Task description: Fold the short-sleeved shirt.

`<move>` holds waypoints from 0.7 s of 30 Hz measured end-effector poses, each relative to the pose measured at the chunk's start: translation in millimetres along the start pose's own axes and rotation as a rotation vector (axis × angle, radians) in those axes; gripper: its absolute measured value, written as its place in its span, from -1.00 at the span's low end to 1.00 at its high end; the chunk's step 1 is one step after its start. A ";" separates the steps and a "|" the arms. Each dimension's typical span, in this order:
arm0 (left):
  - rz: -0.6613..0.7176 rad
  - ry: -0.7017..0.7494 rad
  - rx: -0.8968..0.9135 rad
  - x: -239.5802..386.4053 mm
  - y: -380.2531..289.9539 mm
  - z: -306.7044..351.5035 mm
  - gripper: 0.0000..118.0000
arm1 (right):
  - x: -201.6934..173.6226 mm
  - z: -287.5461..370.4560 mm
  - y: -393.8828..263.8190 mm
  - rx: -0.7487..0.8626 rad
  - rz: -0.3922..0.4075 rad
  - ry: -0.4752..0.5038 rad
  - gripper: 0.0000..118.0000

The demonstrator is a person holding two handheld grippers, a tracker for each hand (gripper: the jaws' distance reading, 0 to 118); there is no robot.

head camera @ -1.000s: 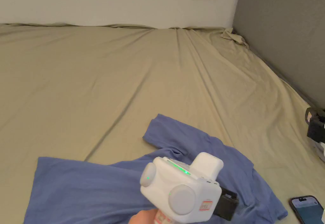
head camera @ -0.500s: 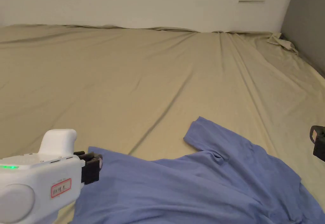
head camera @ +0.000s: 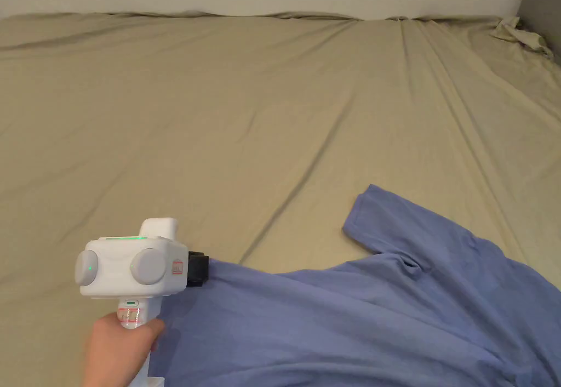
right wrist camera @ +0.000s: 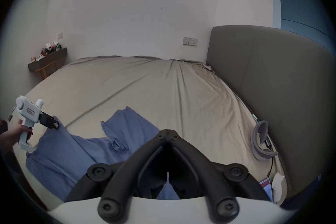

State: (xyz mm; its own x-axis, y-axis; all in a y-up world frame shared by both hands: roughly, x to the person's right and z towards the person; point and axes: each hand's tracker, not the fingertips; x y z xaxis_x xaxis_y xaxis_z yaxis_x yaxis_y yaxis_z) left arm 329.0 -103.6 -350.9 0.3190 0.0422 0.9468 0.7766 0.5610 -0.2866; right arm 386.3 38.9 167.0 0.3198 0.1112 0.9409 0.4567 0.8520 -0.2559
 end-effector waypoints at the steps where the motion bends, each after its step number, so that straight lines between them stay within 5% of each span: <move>1: -0.043 0.003 0.021 3.5 -1.5 7.2 0.31 | -2.0 -3.0 -2.1 -0.007 0.007 0.000 -0.96; 2: -0.048 -0.006 0.012 5.0 -4.2 9.4 -0.17 | -4.2 -7.3 -4.2 -0.013 0.012 0.001 -0.96; 3: -0.037 0.021 0.029 6.5 -9.0 18.6 -0.96 | -6.2 -11.4 -5.8 -0.021 0.015 0.005 -0.96; 10: -0.031 -0.070 0.126 13.0 -6.0 78.4 -0.96 | -16.7 -47.5 6.8 -0.136 -0.023 0.093 -0.94; 11: -0.038 -0.069 0.148 18.2 -5.9 93.5 -0.96 | -17.6 -59.0 13.0 -0.179 -0.022 0.090 -0.54; 12: -0.040 -0.064 0.167 19.9 -7.3 107.0 -0.96 | -18.6 -79.7 17.8 -0.271 -0.020 0.131 0.68; 13: -0.034 -0.092 0.178 20.3 -9.4 116.7 -0.96 | -19.3 -95.4 22.0 -0.346 -0.038 0.209 1.00; 21: 0.035 -0.109 0.209 32.0 -23.3 144.3 -0.96 | -17.0 -231.7 0.6 -0.618 -0.090 0.060 0.95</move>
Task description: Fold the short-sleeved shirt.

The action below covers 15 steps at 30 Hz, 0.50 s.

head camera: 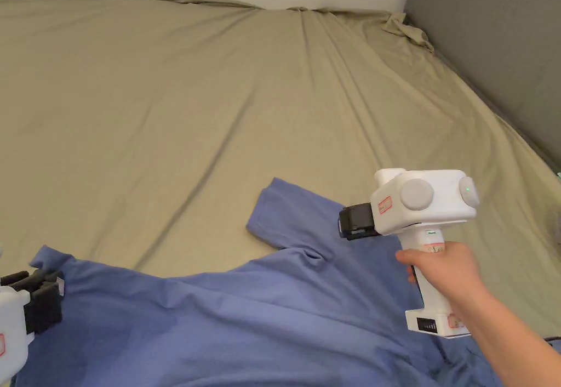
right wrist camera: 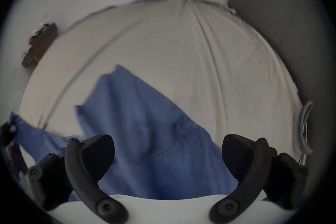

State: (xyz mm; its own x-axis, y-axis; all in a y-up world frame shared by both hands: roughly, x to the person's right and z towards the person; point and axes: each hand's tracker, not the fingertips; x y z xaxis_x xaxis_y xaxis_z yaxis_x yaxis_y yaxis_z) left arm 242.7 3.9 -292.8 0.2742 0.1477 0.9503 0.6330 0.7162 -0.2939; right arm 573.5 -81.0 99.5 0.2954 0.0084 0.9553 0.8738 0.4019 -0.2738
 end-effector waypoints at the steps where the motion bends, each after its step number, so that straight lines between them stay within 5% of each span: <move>1: 0.024 -0.008 -0.013 0.1 -0.6 -1.0 -0.96 | -0.7 -6.6 -1.8 -0.006 0.009 -0.035 0.71; 3: 0.040 -0.018 -0.010 -0.1 1.1 -5.3 -0.96 | 1.2 -12.5 -4.0 -0.036 0.031 -0.031 -0.18; 5: 0.035 -0.026 -0.021 1.2 2.1 -9.5 -0.96 | 1.7 -2.0 -10.8 0.041 0.009 -0.005 -0.30; 7: 0.034 -0.026 -0.027 -0.4 4.9 -15.2 -0.96 | 0.7 -1.1 -14.3 0.045 0.050 -0.007 -0.81; 9: 0.051 -0.042 -0.023 -2.0 9.6 -13.6 -0.96 | -4.2 10.0 -20.7 0.108 0.085 -0.022 -0.89; 15: 0.048 -0.119 0.096 -1.6 58.1 17.4 -0.96 | 7.0 115.0 -24.0 0.415 -0.003 0.070 -0.90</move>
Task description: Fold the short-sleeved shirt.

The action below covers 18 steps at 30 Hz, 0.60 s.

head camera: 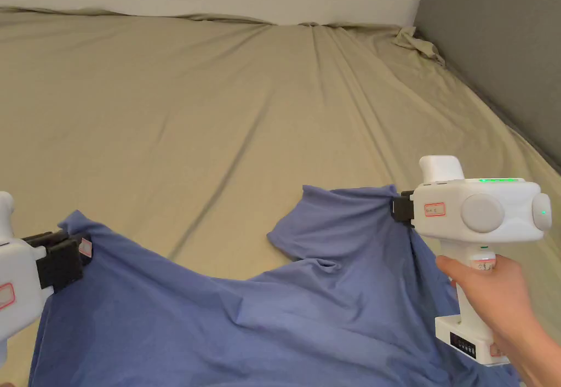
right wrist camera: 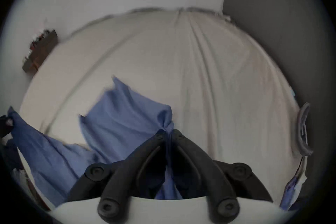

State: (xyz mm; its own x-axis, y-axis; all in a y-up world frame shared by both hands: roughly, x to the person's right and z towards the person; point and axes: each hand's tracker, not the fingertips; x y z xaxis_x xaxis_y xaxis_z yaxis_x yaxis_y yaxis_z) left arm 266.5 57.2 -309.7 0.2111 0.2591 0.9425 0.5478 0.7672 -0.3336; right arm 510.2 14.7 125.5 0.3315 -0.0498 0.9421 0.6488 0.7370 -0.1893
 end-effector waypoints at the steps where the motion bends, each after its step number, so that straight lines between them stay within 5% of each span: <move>1: 0.000 -0.026 0.037 3.2 15.3 7.8 -0.96 | 0.9 21.2 12.0 0.061 -0.004 0.004 -0.90; 9: -0.172 -0.093 0.360 42.3 171.0 104.7 -0.96 | 2.8 196.0 139.9 0.508 -0.037 0.019 -0.90; 18: -0.221 0.109 0.567 54.0 390.4 141.4 -0.96 | -16.3 260.8 330.7 0.702 -0.059 0.013 -0.90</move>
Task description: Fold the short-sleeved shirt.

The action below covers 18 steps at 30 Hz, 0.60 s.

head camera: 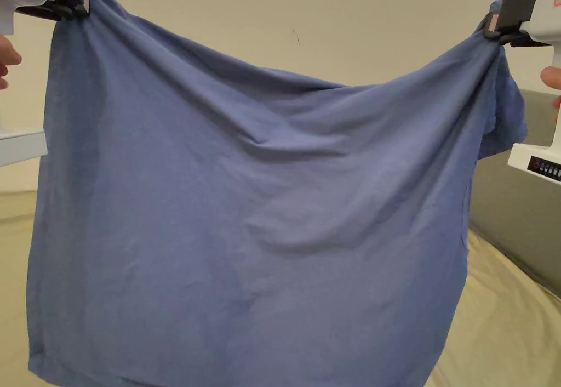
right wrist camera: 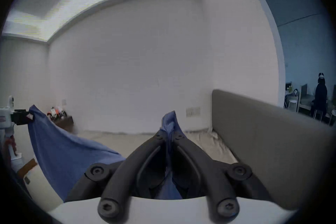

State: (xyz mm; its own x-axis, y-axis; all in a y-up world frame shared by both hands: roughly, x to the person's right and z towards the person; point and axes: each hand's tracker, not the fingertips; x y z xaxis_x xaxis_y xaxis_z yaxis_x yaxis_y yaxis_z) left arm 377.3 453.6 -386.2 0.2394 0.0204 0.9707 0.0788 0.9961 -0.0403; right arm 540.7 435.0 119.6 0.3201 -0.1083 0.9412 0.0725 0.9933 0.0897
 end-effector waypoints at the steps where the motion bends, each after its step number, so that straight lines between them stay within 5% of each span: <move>1: -0.009 0.041 0.022 -3.5 14.6 -12.5 -0.96 | -4.9 -12.4 15.3 0.025 -0.010 -0.008 -0.90; 8: -0.049 0.202 0.089 -35.3 23.5 -75.2 -0.96 | -24.6 -89.8 39.7 0.095 0.017 -0.044 -0.90; 12: -0.051 0.231 -0.001 -55.7 -44.3 -114.4 -0.96 | -25.3 -131.7 -15.0 0.018 0.081 -0.052 -0.90; 18: 0.028 0.208 -0.212 -74.2 -177.6 -174.3 -0.96 | -14.3 -186.2 -134.9 -0.158 0.046 -0.061 -0.90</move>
State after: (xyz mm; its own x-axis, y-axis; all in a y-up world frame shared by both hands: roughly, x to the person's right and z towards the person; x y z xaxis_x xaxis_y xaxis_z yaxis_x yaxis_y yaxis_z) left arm 514.2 260.2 -492.3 0.4353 0.0075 0.9003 0.2647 0.9547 -0.1359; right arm 702.2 295.2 33.4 0.2692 -0.0559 0.9615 0.2079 0.9781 -0.0013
